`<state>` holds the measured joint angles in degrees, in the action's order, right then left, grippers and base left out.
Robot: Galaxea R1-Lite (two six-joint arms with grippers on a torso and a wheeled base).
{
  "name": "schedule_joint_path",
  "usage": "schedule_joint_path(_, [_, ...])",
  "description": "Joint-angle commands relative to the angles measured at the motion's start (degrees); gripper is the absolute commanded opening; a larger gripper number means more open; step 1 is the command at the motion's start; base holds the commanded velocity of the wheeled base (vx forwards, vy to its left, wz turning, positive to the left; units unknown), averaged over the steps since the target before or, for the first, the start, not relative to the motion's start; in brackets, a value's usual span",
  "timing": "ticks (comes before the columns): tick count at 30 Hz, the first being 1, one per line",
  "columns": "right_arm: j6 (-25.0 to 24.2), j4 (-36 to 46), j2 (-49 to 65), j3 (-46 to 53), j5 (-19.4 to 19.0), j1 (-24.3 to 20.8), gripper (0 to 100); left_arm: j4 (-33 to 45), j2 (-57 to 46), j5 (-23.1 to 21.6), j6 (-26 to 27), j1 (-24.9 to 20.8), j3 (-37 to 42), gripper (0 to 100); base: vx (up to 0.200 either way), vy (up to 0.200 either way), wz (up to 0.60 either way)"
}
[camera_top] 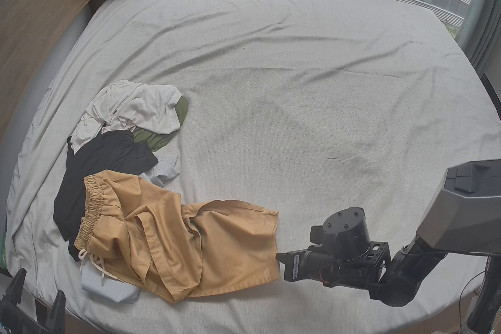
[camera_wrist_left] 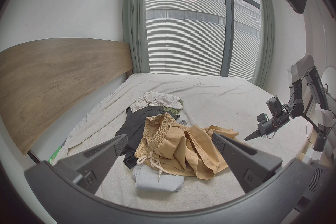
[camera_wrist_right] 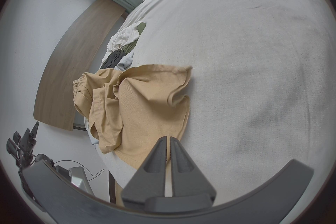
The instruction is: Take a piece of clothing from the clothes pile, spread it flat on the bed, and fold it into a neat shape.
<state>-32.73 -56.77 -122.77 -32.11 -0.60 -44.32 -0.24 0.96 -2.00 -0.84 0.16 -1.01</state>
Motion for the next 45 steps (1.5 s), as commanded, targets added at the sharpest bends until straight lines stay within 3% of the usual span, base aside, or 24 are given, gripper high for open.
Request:
schedule_joint_path(1, [-0.14,-0.8,1.04,2.14,-0.11,0.2,0,-0.02,-0.88,-0.02,0.05,0.02,1.01,100,0.0,0.0,0.0])
schedule_joint_path(15, [0.04,-2.29,-0.01,1.79,-0.11,0.12,0,-0.02,-0.88,0.07,-0.13,0.02,1.01,100,0.0,0.0,0.0])
schedule_joint_path(16, [0.04,-2.55,-0.28,1.52,-0.11,0.2,100,-0.02,-0.88,-0.02,-0.04,0.02,1.01,100,0.0,0.0,0.0])
schedule_joint_path(26, [0.04,-1.94,-3.35,0.65,-0.28,-0.76,100,-0.02,-0.88,-0.02,0.05,0.02,1.01,100,0.0,0.0,0.0])
schedule_joint_path(36, [-0.32,1.84,-9.68,-9.37,-0.9,-3.49,100,-0.02,-0.88,0.07,-0.13,0.02,1.01,100,0.0,0.0,0.0])
schedule_joint_path(37, [-0.4,2.54,-9.77,-9.81,-0.9,-3.66,0,-0.02,-0.88,0.07,-0.21,0.02,1.01,100,0.0,0.0,0.0])
schedule_joint_path(45, [-1.63,2.37,-10.65,-10.25,-1.69,-3.84,0,-0.02,-0.88,0.07,-0.21,0.02,1.01,100,0.0,0.0,0.0])
